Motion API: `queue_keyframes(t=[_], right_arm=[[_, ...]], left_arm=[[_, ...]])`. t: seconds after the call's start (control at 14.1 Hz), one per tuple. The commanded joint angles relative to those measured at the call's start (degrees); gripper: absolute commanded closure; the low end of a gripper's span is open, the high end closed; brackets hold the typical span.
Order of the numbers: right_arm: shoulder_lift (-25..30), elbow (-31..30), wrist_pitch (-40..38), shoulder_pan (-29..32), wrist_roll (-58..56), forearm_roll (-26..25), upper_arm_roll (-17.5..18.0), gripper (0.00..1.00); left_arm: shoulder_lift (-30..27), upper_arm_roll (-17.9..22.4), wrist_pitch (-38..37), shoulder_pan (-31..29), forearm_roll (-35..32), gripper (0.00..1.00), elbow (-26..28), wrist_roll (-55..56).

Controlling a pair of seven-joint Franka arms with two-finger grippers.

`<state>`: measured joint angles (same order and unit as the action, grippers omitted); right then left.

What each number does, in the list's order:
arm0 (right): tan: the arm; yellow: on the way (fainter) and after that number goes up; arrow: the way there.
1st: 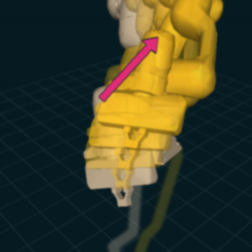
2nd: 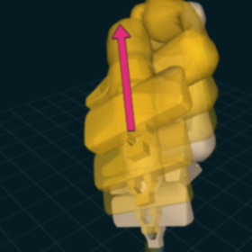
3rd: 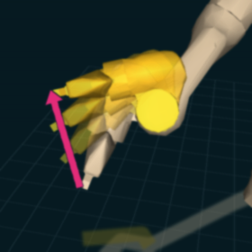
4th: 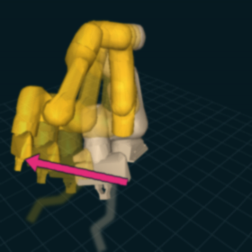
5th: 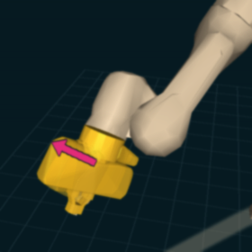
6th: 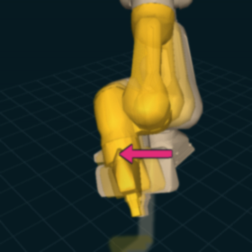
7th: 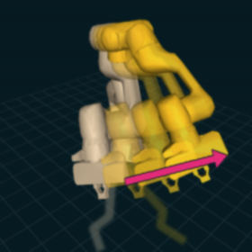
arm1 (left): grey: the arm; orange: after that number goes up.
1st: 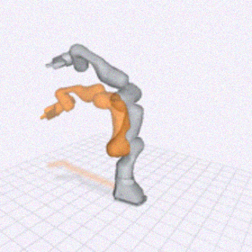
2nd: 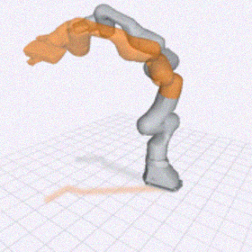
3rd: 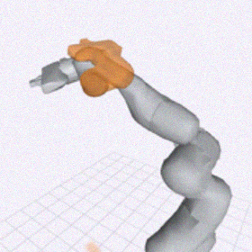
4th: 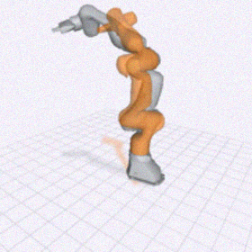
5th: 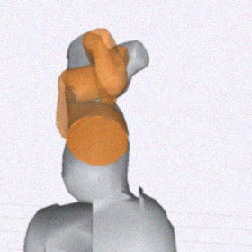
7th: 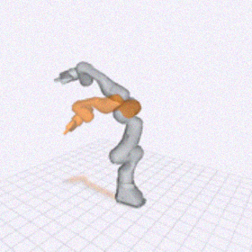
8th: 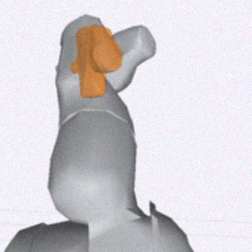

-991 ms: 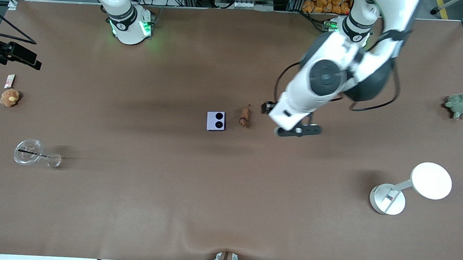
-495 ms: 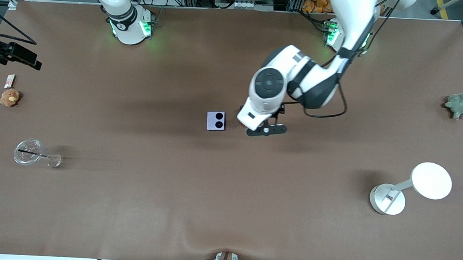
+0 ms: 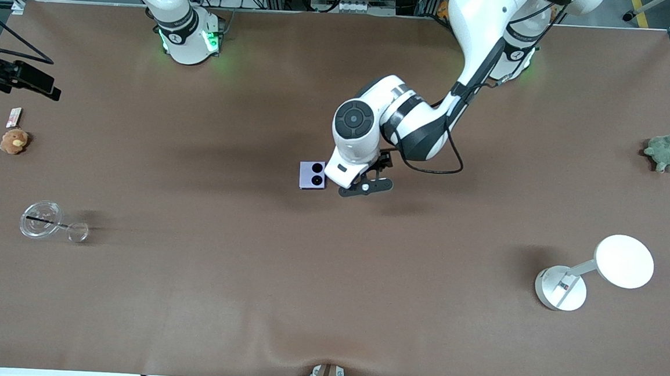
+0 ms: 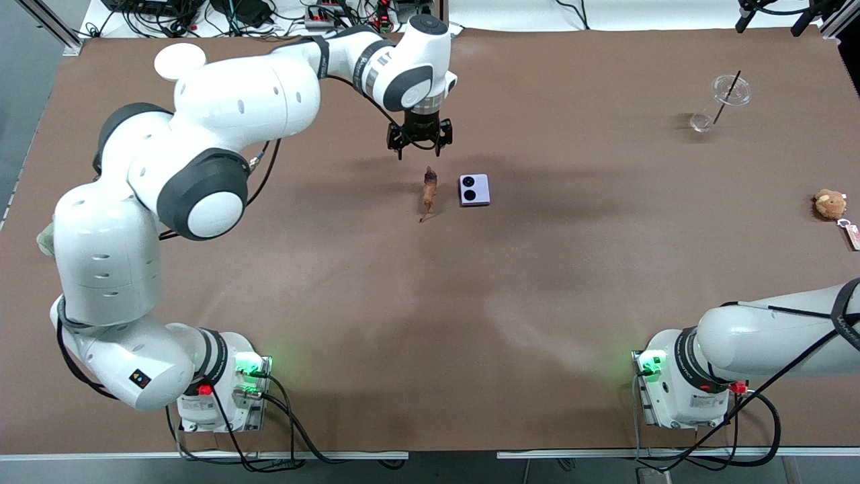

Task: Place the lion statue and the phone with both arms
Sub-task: 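Reach the left gripper toward the brown lion figurine, then lower the left gripper and close it on the lion figurine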

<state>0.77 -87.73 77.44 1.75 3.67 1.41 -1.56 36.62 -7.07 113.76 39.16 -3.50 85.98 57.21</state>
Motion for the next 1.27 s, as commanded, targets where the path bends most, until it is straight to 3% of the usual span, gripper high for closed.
queue_keyframes(t=[0.0,0.5,0.57,0.78,0.85,0.92,1.2], right_arm=[[0.0,0.0,-0.5,0.4,-0.8,-0.3,0.2,0.00],[-0.1,0.1,-0.5,0.0,-0.7,-0.4,0.2,0.00],[-0.1,0.2,-0.4,0.1,-0.7,-0.3,0.2,0.00],[-0.9,0.3,-0.4,0.1,-0.9,-0.4,0.2,0.00],[-1.0,0.4,-0.3,0.3,-0.9,-0.3,0.2,0.00],[-1.7,0.7,-0.3,0.2,-1.0,-0.3,0.2,0.00],[-3.7,1.2,-0.3,0.1,-1.0,-0.3,0.3,0.00]], left_arm=[[2.7,0.8,1.7,1.8,-3.4,0.00,-1.6,3.1],[6.8,0.8,3.0,5.0,-4.3,0.00,-1.6,5.0],[7.4,0.8,3.1,5.2,-4.3,0.04,-1.6,5.8],[8.0,0.8,4.1,5.3,-4.3,0.72,-1.6,6.9],[8.0,0.8,4.1,5.4,-4.2,0.89,-1.6,6.9],[8.0,0.8,4.1,5.5,-4.2,0.99,-1.6,7.3],[6.6,0.9,3.8,5.2,-4.1,1.00,-1.6,8.0]])
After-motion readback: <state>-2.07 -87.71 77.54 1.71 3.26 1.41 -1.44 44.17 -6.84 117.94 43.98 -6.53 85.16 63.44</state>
